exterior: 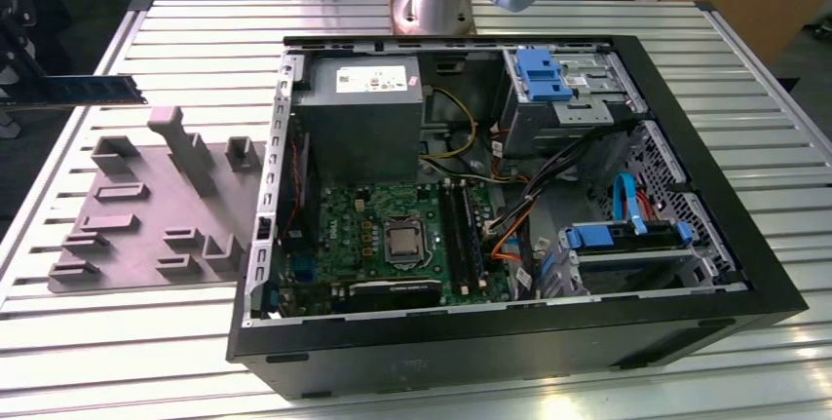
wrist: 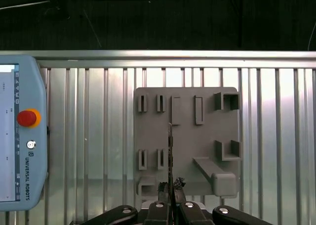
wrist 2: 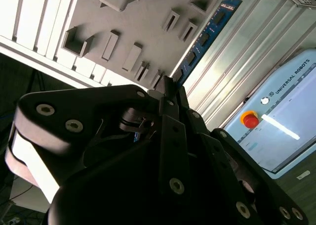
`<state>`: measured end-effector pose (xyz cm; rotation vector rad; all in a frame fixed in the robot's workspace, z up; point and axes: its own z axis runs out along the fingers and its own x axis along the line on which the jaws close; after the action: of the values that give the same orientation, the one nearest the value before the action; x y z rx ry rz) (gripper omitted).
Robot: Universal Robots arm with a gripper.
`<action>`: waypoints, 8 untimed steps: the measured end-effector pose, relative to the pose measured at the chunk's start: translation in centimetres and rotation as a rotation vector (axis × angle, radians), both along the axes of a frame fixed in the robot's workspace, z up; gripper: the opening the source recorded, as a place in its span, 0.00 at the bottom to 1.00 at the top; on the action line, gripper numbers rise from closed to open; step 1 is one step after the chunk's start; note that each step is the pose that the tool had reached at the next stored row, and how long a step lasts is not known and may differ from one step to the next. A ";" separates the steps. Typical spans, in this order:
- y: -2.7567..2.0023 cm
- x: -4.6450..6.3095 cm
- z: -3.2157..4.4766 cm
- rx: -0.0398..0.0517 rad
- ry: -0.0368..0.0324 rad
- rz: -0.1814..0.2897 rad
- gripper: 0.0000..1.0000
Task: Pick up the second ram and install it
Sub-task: 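Pick up the second ram and move it above second insertion slot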
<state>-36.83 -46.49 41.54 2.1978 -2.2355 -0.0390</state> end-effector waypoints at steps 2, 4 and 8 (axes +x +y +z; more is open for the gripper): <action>0.00 0.1 0.00 0.0001 0.0000 0.000 0.14; 0.00 0.2 0.00 0.0000 0.0001 0.000 0.14; 0.00 0.4 0.00 0.0000 0.0001 0.000 0.14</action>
<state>-36.39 -46.49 41.54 2.1979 -2.2353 -0.0391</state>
